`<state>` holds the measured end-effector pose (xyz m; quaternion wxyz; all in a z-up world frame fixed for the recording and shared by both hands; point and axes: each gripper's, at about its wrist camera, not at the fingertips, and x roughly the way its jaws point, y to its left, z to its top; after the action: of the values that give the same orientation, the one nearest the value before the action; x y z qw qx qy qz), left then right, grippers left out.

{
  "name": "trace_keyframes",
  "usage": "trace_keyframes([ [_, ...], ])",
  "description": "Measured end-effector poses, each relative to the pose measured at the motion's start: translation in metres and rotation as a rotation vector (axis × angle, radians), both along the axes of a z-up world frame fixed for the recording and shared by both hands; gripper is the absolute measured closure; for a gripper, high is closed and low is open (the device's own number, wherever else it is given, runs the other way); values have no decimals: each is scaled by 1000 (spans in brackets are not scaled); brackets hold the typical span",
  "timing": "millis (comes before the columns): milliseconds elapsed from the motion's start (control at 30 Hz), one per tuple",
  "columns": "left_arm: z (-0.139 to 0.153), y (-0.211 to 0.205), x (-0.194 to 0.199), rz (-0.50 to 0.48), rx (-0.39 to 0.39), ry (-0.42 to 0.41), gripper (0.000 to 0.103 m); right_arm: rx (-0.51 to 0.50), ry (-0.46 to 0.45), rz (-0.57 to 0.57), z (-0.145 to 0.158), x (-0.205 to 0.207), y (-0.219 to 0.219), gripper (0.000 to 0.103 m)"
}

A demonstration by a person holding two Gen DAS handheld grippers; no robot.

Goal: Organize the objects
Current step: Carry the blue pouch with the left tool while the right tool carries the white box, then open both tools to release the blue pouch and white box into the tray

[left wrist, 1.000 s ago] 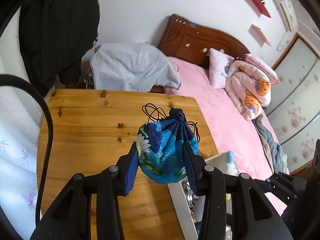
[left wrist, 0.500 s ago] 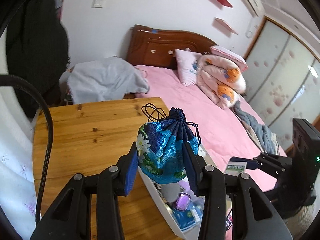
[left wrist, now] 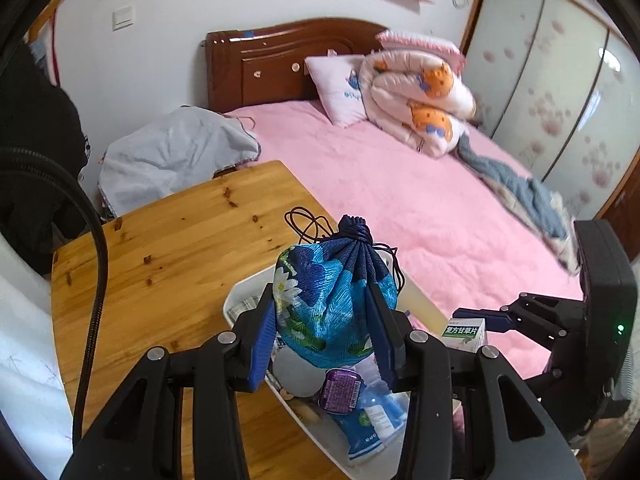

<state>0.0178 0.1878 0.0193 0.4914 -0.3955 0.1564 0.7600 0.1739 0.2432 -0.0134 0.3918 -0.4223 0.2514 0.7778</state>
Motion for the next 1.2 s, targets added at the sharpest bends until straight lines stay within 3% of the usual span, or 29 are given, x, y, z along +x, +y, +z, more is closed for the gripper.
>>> trace_keyframes([
  [367,-36,38,15,-1,-123,86,57,-33,-46,-20,-40,8,15,40],
  [733,-50,49,6,40,-178,115,53,-58,-38,-42,-50,4,26,39],
  [867,-53,52,2,35,-186,82,53,-76,-38,-44,-51,4,27,39],
  [933,-51,51,2,34,-179,76,50,-81,-36,-45,-52,4,27,38],
  [1033,-49,51,3,40,-164,69,34,-75,-30,-53,-51,6,27,30],
  [1200,-49,53,4,51,-168,61,32,-92,5,-76,-50,11,28,29],
])
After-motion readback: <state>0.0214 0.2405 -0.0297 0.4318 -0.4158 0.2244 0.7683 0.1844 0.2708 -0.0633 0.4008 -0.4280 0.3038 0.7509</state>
